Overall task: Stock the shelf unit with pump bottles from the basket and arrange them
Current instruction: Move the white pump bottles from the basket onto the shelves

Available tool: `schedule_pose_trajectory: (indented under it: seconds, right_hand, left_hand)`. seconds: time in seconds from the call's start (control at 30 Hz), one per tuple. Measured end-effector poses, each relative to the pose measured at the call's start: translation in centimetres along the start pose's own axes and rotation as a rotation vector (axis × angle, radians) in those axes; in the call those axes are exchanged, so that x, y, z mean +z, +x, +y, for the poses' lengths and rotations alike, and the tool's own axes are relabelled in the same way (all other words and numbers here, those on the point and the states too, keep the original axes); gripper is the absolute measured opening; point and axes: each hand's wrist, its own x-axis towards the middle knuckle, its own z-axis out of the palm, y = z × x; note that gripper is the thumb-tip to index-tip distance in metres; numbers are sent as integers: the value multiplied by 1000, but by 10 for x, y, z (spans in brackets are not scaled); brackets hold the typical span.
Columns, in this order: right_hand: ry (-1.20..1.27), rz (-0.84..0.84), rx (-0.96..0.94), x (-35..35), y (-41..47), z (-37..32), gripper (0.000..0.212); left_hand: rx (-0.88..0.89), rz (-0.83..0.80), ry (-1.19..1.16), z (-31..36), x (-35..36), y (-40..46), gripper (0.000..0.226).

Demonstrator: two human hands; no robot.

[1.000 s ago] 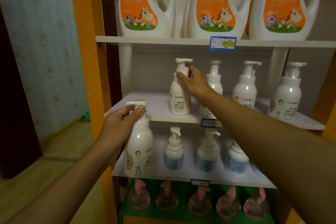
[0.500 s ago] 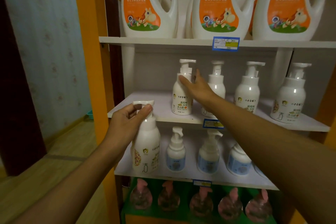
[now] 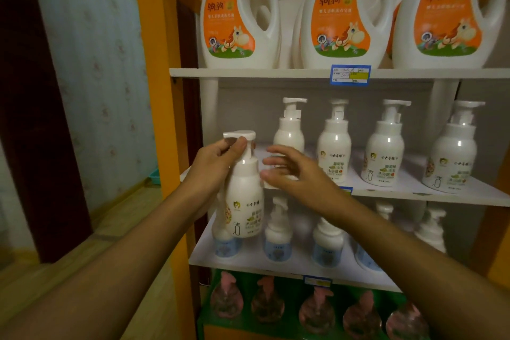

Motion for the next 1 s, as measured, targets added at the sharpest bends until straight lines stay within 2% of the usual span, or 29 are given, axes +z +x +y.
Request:
schedule_pose_trajectory:
  seconds: [0.07,0.13,0.27,0.43,0.53,1.0]
  right_hand:
    - [74,-127,64,11,-4,1,77]
    - [110,-136,72,17,-3,4,71]
    - [117,-55,35,23,0,7,63]
    - [-24,157,-24,28,18,2,59]
    - [-60,244,-33,28,44,-4,51]
    - [-163,230,121,52,126,8,58]
  left_hand:
    - [24,-30,-1,6,2,1,37]
    - [49,-57,16,12,4,2,38]
    - [77,-101,18,19,4,3,37]
    - [61,12,55,7,-21,8,46]
    - [19,48,54,-7,-38,7,33]
    - [-24,37,68,-45,-72,14,31]
